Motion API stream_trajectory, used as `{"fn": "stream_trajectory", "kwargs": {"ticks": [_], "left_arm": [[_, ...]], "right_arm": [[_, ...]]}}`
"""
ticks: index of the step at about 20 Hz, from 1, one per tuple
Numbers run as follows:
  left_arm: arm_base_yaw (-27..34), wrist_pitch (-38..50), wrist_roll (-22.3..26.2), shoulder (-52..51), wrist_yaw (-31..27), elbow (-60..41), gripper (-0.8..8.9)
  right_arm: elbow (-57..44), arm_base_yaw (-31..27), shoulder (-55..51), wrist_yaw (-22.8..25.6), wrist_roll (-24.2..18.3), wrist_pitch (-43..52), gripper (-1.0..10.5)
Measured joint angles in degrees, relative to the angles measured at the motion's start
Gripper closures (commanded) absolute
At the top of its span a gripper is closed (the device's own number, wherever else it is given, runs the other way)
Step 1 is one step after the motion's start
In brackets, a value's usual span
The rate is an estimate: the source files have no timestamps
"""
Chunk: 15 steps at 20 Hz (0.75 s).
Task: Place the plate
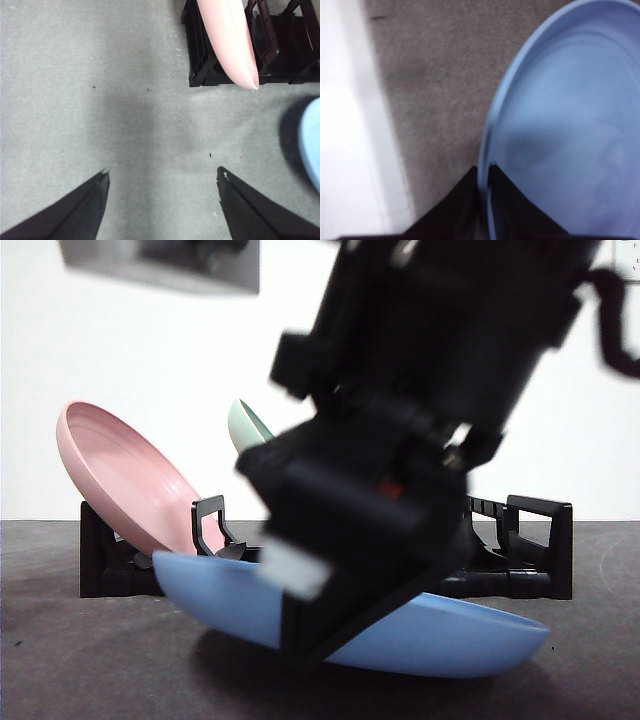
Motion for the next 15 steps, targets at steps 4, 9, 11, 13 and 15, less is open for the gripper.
{"fn": "stream_trajectory", "kwargs": {"ticks": [4,9,11,13,15], "left_arm": [[0.0,0.0,0.0,0.0,0.0,0.0,4.69],[0.0,0.0,0.0,0.0,0.0,0.0,4.69],[0.0,0.0,0.0,0.0,0.0,0.0,4.69],[0.0,0.0,0.0,0.0,0.0,0.0,4.69],[0.0,0.0,0.0,0.0,0.0,0.0,4.69]], "right_arm": [[0.3,-1.5,3.5,-2.3,-0.7,2.6,9.3],[0.4,-1.8,5.4,-4.2,-1.0,3.3,8.4],[0.3,-2.0,6.1,-6.6,0.7,2.6,7.8],[0.3,-1.9,6.2,-7.3,3.3,2.4,7.5],[1.1,-1.9,6.2,-8.7,5.7,1.6,7.1]]}}
